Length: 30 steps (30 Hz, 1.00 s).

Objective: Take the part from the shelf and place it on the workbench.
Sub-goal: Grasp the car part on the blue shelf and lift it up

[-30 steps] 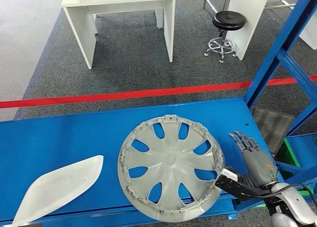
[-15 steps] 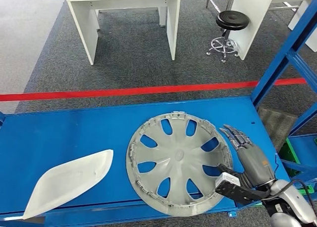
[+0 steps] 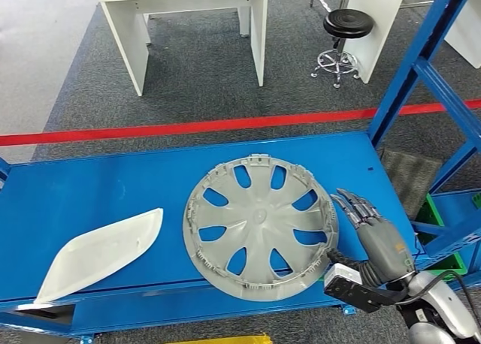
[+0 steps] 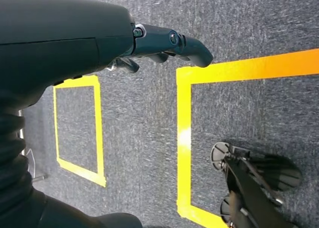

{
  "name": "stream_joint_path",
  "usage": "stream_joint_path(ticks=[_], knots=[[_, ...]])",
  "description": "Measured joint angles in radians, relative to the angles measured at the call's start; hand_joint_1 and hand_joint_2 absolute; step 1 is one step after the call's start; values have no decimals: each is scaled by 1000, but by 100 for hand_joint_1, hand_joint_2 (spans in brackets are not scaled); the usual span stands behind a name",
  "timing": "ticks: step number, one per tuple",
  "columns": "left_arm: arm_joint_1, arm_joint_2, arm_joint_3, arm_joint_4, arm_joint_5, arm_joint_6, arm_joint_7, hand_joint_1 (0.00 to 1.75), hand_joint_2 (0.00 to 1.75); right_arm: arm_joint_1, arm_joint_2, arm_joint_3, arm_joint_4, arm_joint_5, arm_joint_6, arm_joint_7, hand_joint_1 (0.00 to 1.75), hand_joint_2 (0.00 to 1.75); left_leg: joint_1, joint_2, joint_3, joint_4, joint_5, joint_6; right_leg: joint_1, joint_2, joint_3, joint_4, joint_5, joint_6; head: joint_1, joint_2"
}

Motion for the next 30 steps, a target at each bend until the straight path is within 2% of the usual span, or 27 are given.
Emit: stream_joint_path(ticks=[1,2,4,6,8,13,20,30], knots=[[-1,1,0,0,0,0,0,0,175,0,0,1,0,1,0,0,0,175,-2,0,19,-37,2,5,0,0,-1,0,4,5,0,0],[-1,1,0,0,0,0,0,0,175,-1,0,1,-1,1,0,0,0,175,-4,0,23,-51,0,7,2,-1,-3,1,4,8,0,0],[-1,1,0,0,0,0,0,0,175,-1,-1,2,-1,2,-1,0,0,175,-5,1,18,-57,3,6,2,0,-4,0,4,0,0,0],[1,0,0,0,0,-1,0,0,175,-1,-1,2,-1,5,-1,2,0,175,-6,1,16,-57,6,7,1,1,-5,-3,9,-3,2,0],[1,0,0,0,0,-1,0,0,175,-1,-2,2,-1,12,-1,5,0,175,-8,1,14,-56,9,12,-1,1,-4,-7,18,9,2,0],[0,0,0,0,0,0,1,0,175,-5,-2,10,1,68,-10,36,0,175,-12,2,12,-54,12,18,-4,2,-4,-11,24,17,2,0],[-2,0,0,0,0,3,9,0,175,-30,-1,31,29,123,-9,68,0,175,-11,2,10,-53,11,19,-4,2,-6,-11,24,17,1,0],[-3,1,0,0,0,3,11,0,175,-36,-1,37,37,127,-7,70,0,175,-11,2,10,-54,11,19,-4,2,-7,-11,24,18,1,0]])
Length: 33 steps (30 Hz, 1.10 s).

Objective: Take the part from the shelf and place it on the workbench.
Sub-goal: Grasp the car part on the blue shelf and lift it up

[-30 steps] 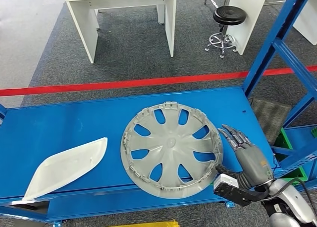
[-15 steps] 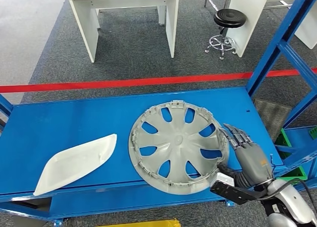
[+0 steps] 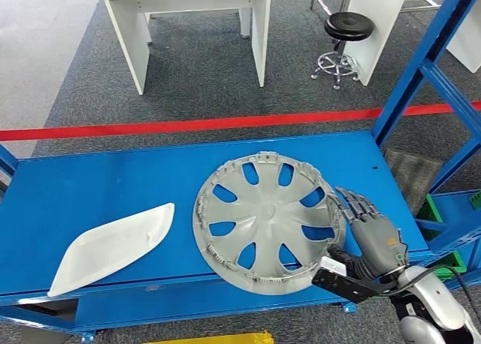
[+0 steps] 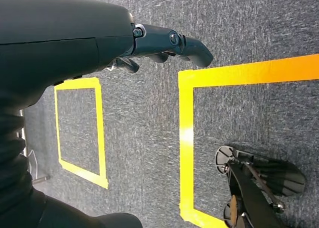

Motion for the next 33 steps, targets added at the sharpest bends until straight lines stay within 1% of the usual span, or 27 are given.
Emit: stream_joint_path(ticks=[3,7,12,14,17,20,25,28,33], knots=[[-1,1,-1,0,0,-2,3,0,175,-22,4,17,25,11,18,8,0,175,1,0,-1,0,0,0,1,0,-1,0,0,0,0,0],[-4,4,-5,0,0,-20,22,0,175,-142,27,108,129,34,42,30,0,175,3,0,-1,0,2,-2,2,0,-2,2,0,0,0,0],[-4,4,-5,0,0,-18,24,0,175,-147,27,119,121,-9,17,4,0,175,3,0,-1,0,2,-2,2,0,-3,2,0,0,0,0],[-3,3,-5,0,0,-17,24,0,175,-127,27,117,96,-27,-14,-22,0,175,3,0,-1,0,2,-2,2,0,-4,2,0,0,0,0],[-1,2,-5,0,0,-17,23,0,175,-72,27,105,34,-40,-66,-57,0,175,3,0,-3,0,2,-2,2,-1,-5,2,0,0,0,0],[-1,-1,-4,0,0,-15,22,0,175,-31,27,92,-13,-56,-87,-83,0,175,3,0,-5,0,1,-2,2,0,-6,2,0,0,0,0],[1,-4,0,0,0,-8,23,0,175,54,32,68,-92,-140,-97,-158,0,175,3,0,-6,0,1,-2,2,-1,-7,2,0,0,0,0],[1,-5,0,0,0,-6,24,0,175,91,42,78,-109,-129,-87,-150,0,175,3,1,-6,0,1,-2,2,1,-7,2,0,0,0,0],[0,-6,0,0,0,-6,24,0,175,116,47,100,-110,-117,-86,-140,0,175,3,1,-6,0,2,-3,2,0,-7,2,0,0,0,0]])
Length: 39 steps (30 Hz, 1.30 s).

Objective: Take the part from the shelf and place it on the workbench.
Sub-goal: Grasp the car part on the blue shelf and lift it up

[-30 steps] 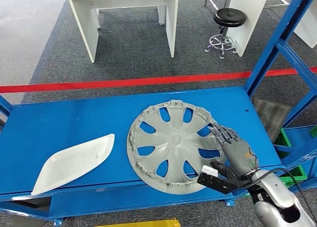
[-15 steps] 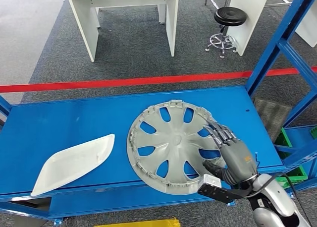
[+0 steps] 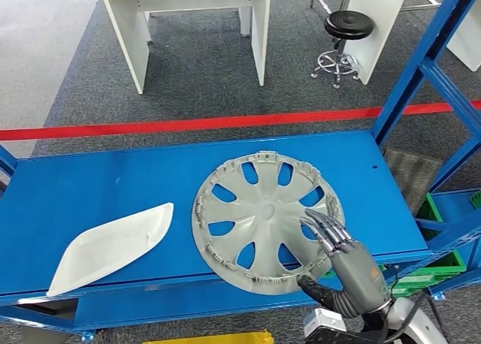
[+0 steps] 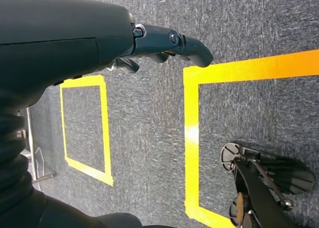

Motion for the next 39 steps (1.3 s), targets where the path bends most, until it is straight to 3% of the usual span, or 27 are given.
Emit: stream_joint_path(ticks=[7,16,22,39], knots=[[0,0,0,0,0,0,4,0,175,5,1,16,0,-2,5,13,0,175,0,0,0,0,0,0,0,0,0,0,0,0,0,0],[-1,1,0,0,0,-5,26,0,175,3,1,93,55,-49,6,92,0,175,0,0,0,0,0,0,0,0,0,0,0,0,0,0],[-1,4,-4,0,-3,-13,31,0,175,-10,1,112,118,20,-18,140,0,175,0,0,0,0,0,0,0,0,0,0,0,0,0,0],[-3,7,-24,0,-4,-19,54,0,175,-83,22,133,257,30,19,155,0,175,0,0,0,0,0,0,0,0,0,0,0,0,0,0]])
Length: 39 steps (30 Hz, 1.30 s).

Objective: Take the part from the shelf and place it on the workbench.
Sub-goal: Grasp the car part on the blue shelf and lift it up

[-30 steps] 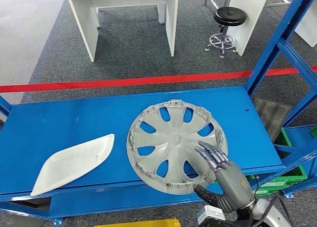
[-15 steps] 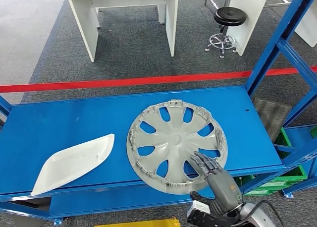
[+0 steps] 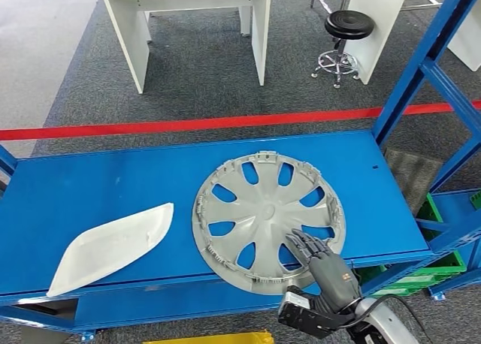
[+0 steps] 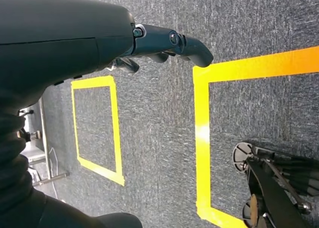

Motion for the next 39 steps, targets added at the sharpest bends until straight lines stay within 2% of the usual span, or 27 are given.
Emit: stream_joint_path(ticks=[15,39], knots=[[0,0,-5,0,0,-9,-1,0,175,-15,34,1,45,48,22,3,0,175,0,0,0,0,0,0,0,0,0,0,0,0,0,0],[-3,0,-12,0,0,-13,10,0,175,-46,84,2,70,26,40,-53,0,175,0,0,0,0,0,0,0,0,0,0,0,0,0,0]])
